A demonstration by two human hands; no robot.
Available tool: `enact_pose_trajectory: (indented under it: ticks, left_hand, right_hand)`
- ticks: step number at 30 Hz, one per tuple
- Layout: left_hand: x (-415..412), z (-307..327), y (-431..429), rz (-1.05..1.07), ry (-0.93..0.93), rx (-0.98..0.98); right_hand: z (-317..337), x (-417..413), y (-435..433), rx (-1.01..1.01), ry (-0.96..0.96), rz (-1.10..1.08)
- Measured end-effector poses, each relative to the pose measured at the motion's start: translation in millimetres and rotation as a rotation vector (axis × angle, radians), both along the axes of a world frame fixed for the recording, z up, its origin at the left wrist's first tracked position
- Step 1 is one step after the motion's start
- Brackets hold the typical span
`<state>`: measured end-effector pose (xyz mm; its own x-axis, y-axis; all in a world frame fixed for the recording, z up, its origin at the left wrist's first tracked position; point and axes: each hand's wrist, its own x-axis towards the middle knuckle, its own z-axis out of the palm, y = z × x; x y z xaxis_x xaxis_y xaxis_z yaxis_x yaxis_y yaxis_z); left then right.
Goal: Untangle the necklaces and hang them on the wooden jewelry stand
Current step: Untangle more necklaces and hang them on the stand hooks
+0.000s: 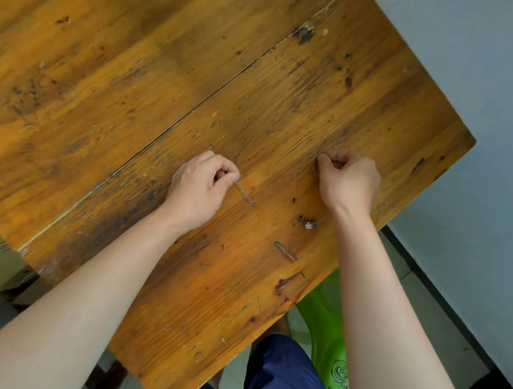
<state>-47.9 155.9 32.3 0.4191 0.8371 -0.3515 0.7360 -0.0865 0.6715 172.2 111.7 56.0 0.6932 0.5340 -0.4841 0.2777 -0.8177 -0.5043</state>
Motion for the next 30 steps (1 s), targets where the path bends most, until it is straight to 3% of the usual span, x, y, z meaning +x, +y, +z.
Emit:
enact_pose_trajectory:
  ticks: [3, 13, 19, 25, 30]
  left_hand:
    - [0.4, 2.2, 1.8, 0.027, -0.009, -0.051]
    - [2.6, 24.2, 8.2, 0.187, -0.165, -0.277]
    - [5.5, 51.3, -0.9, 0.332, -0.326, -0.258]
    - [7.9, 89.6, -23.9, 0.498, -0.604, -0.354]
    - [2.6, 98.7, -44.1, 0.561, -0.583, -0.397]
  right_hand:
    - [4.0, 3.8, -0.1, 0.006, 0.094, 0.019]
    - [42.5, -2.4, -24.5, 0.455, 0.132, 0.027]
    - [69.3, -2.5, -36.3, 0.684, 0.491, -0.092]
    - [86.2, -7.3, -44.1, 0.743, 0.736, -0.245]
    - [87.6, -14.3, -50.7, 0.595, 0.731, -0.258]
